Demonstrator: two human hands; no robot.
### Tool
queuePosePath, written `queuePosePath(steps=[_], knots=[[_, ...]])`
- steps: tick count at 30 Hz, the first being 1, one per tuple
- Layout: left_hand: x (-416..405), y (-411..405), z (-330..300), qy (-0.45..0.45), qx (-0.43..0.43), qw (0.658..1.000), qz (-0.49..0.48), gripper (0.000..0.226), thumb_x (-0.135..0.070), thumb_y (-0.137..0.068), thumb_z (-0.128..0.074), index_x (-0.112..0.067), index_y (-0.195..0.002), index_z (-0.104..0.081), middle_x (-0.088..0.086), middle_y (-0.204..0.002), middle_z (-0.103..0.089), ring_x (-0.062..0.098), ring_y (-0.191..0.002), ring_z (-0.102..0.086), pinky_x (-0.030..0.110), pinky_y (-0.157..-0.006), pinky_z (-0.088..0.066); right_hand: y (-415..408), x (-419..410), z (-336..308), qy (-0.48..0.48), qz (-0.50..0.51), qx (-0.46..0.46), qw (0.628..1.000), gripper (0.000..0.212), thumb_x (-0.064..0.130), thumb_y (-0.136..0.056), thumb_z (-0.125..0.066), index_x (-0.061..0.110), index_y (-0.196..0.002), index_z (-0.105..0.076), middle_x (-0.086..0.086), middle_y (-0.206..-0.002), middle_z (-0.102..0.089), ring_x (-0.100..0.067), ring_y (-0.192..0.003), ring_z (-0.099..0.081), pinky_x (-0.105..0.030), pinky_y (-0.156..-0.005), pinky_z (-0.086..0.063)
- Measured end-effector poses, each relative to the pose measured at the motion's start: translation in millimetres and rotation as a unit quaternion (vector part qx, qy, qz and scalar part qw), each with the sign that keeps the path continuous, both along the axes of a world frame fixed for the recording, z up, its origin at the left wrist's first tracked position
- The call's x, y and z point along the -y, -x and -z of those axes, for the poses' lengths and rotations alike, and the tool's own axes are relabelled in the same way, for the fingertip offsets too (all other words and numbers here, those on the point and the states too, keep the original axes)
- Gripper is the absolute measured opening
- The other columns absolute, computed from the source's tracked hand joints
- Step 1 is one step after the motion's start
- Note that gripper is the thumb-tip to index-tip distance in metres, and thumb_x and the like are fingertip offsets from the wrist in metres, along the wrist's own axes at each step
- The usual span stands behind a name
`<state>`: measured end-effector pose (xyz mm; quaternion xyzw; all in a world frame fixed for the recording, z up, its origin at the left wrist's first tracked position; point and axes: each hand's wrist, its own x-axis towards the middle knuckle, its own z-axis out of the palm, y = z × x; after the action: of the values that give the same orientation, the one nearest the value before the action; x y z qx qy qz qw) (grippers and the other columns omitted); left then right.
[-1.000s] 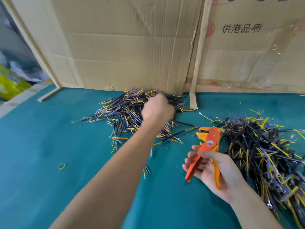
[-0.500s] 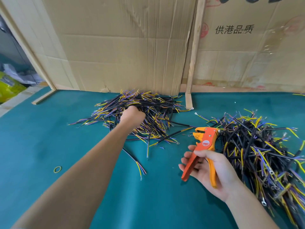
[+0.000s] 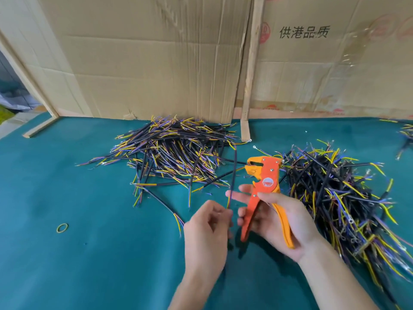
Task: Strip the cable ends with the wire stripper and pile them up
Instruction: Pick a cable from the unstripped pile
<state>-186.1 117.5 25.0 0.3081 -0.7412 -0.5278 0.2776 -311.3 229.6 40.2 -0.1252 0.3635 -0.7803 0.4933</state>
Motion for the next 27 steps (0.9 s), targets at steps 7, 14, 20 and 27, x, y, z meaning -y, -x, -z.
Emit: queuePosePath(steps=[7,14,20,27], knots=[[-9,-6,16,0.084,0.001,0.996,0.016,0.023,-0.018,-0.091,-0.073,-0.038,-0.09,-0.061,-0.016,-0.064,-0.068,0.011,-0.043,-0.059,0.028,-0.056,-0.053,7,-10,-8,0.088,-0.001,-0.022,0.996,0.077,0.025,-0.073,-0.082,-0.004,-0.139,-0.054,-0.024,-0.149,-0.051,-0.028,-0.08,-0.061,-0.042,-0.08,-0.055],[-10,-6,20,0.105,-0.003,0.994,0.017,0.029,-0.015,-0.091,-0.072,-0.043,-0.09,-0.063,-0.014,-0.064,-0.068,0.012,-0.046,-0.061,0.029,-0.06,-0.053,15,-19,-15,0.167,0.024,-0.033,0.985,0.077,0.029,-0.076,-0.08,0.0,-0.141,-0.051,-0.019,-0.157,-0.045,-0.023,-0.079,-0.06,-0.038,-0.08,-0.054],[-10,-3,19,0.108,-0.004,0.994,-0.013,0.024,-0.017,-0.085,-0.079,-0.038,-0.082,-0.068,-0.015,-0.07,-0.068,0.009,-0.066,-0.068,0.021,-0.063,-0.05,22,-29,-15,0.217,0.007,-0.038,0.976,0.069,0.028,-0.085,-0.074,0.001,-0.144,-0.049,-0.017,-0.162,-0.037,-0.023,-0.084,-0.062,-0.039,-0.085,-0.052],[-7,-4,22,0.107,-0.014,0.994,-0.011,0.03,-0.011,-0.078,-0.084,-0.037,-0.084,-0.07,-0.014,-0.066,-0.068,0.01,-0.062,-0.066,0.022,-0.063,-0.05,20,-27,-13,0.214,0.02,-0.036,0.976,0.072,0.029,-0.085,-0.071,-0.001,-0.145,-0.047,-0.018,-0.161,-0.037,-0.023,-0.084,-0.063,-0.038,-0.084,-0.053]])
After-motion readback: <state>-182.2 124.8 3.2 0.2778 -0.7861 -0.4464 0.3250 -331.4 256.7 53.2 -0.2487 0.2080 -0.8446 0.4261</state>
